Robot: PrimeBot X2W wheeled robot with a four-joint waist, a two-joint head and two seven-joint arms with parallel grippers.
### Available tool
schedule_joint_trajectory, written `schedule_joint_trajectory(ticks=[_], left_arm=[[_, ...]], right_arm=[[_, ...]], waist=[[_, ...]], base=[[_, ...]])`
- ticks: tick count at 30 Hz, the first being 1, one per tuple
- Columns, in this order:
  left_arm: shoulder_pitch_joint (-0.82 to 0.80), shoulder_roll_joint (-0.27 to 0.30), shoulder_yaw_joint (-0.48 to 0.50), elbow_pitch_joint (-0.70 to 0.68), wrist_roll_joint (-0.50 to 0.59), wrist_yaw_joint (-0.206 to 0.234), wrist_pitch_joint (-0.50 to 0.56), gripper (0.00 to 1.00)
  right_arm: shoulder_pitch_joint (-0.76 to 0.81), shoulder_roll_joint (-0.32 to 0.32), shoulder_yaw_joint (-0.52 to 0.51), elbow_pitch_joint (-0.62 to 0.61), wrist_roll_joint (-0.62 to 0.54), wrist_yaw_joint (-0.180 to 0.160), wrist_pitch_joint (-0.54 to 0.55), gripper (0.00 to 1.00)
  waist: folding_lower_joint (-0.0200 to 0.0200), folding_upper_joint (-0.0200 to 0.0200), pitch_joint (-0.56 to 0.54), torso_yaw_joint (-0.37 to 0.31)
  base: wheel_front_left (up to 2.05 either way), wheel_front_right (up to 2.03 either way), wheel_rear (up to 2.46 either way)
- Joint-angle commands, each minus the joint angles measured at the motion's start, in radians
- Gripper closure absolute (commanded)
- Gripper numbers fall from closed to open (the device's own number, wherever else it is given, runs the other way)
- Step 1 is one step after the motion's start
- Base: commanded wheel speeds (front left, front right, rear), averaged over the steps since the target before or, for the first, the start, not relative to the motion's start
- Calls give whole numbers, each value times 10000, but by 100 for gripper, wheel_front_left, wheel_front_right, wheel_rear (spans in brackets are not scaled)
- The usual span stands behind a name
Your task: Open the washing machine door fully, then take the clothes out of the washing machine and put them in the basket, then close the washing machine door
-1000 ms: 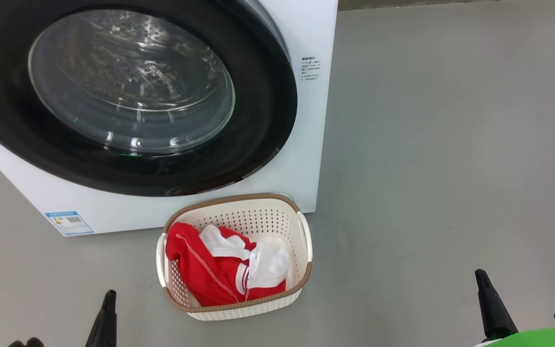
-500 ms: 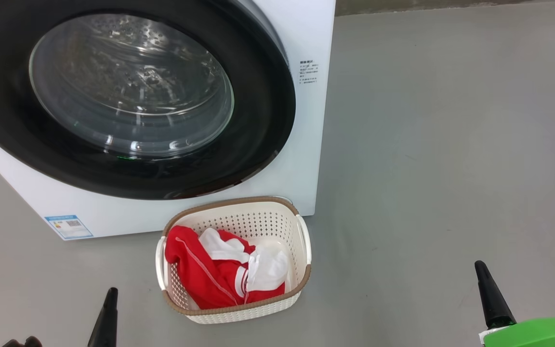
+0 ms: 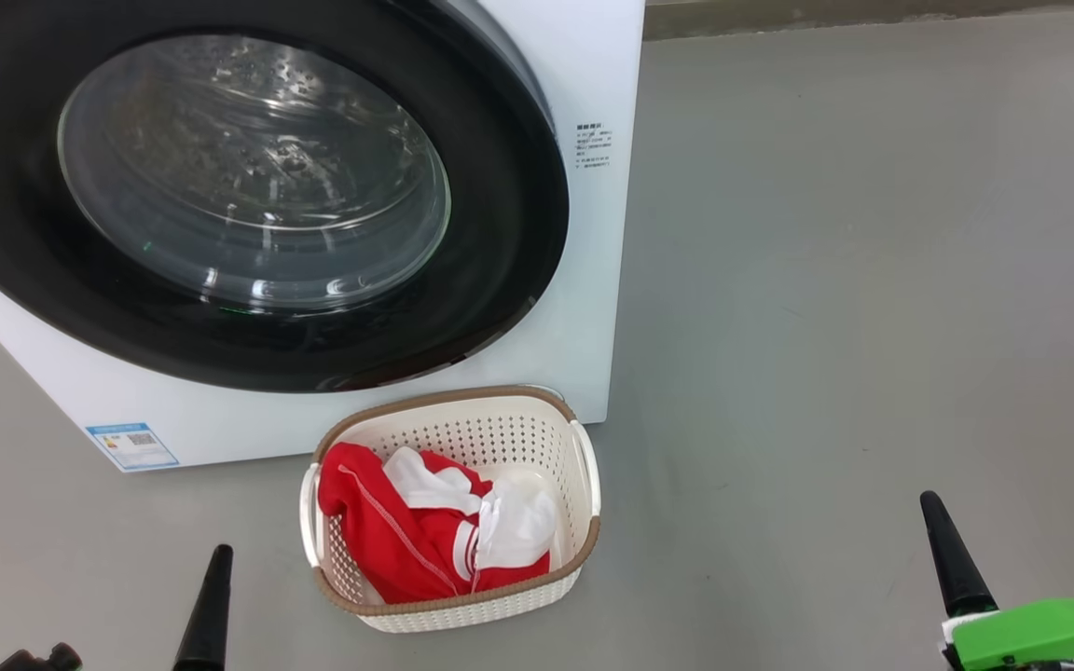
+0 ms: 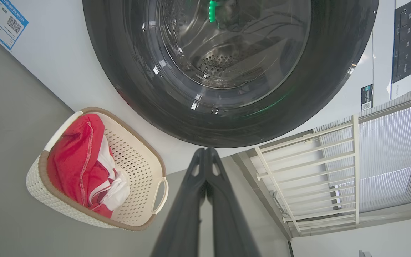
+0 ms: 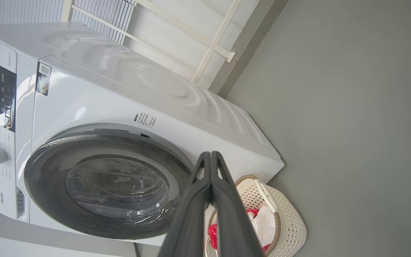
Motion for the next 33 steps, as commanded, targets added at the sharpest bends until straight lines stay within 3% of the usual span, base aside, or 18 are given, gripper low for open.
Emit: schedule_joint_trajectory(ticks=[1, 33], left_arm=[[-449, 76, 271, -180, -226, -47, 64, 100], [-898, -87, 448, -29, -3360, -65, 997, 100]], right_arm=[[-535, -175, 102, -216, 301, -6, 78, 100], [-1335, -237, -15, 4, 3434, -9, 1037, 100]], waist=[[-1, 0, -9, -4], [-1, 0, -248, -95]], base=[[0, 0, 0], [0, 0, 0]])
